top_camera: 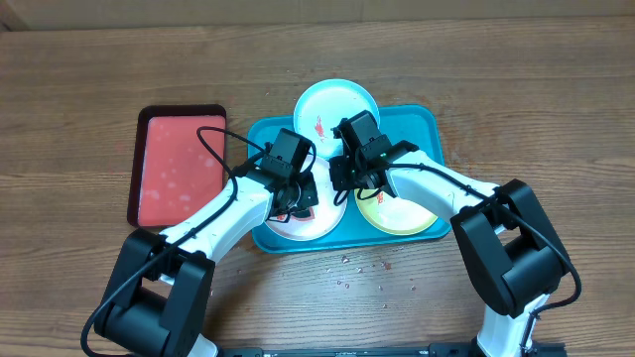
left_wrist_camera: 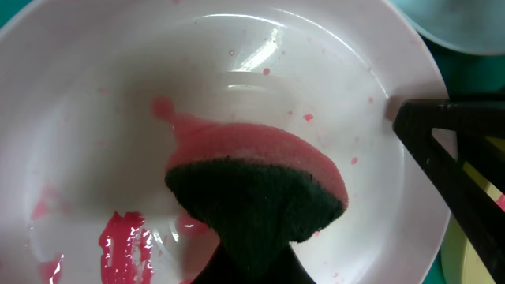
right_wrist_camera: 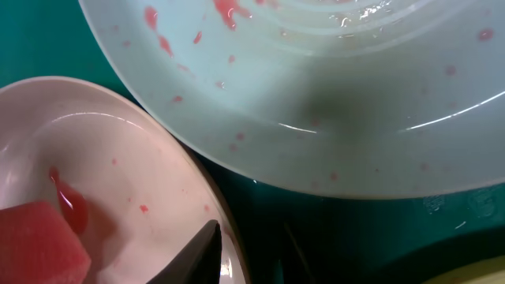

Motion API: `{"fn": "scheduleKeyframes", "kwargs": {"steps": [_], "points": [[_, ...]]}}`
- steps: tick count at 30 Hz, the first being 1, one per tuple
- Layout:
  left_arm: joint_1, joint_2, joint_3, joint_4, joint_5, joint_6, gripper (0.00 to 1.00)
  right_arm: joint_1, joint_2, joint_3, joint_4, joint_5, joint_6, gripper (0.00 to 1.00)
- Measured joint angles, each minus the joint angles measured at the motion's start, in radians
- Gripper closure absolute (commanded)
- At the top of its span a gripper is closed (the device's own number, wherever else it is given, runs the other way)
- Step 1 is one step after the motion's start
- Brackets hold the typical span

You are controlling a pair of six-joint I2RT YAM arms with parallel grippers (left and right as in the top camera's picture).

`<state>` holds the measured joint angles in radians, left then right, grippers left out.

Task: Clean dirty plates on tray and stack at the side
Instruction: 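Grasp the rim of the white plate with the right gripper, then scrub the white plate with the sponge while the right gripper holds it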

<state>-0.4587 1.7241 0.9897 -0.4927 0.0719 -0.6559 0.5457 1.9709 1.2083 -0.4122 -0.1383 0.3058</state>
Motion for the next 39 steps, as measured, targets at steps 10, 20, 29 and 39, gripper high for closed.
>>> {"fn": "scheduleKeyframes", "kwargs": {"steps": [10,20,29,39], "points": [[0.000,0.000,0.000,0.000,0.000,0.000,0.96,0.000,0.000,0.000,-0.002,-0.004,-0.003,0.89],[0.000,0.033,0.000,0.005,0.006,-0.023,0.57,0.000,0.000,0.000,0.000,-0.003,-0.003,0.90],[0.000,0.046,0.000,0.011,0.025,-0.033,0.96,0.000,0.000,0.000,0.000,-0.003,-0.003,0.90],[0.008,0.046,0.006,-0.050,-0.039,-0.034,0.96,0.000,0.000,0.000,0.000,-0.003,-0.003,0.90]]}}
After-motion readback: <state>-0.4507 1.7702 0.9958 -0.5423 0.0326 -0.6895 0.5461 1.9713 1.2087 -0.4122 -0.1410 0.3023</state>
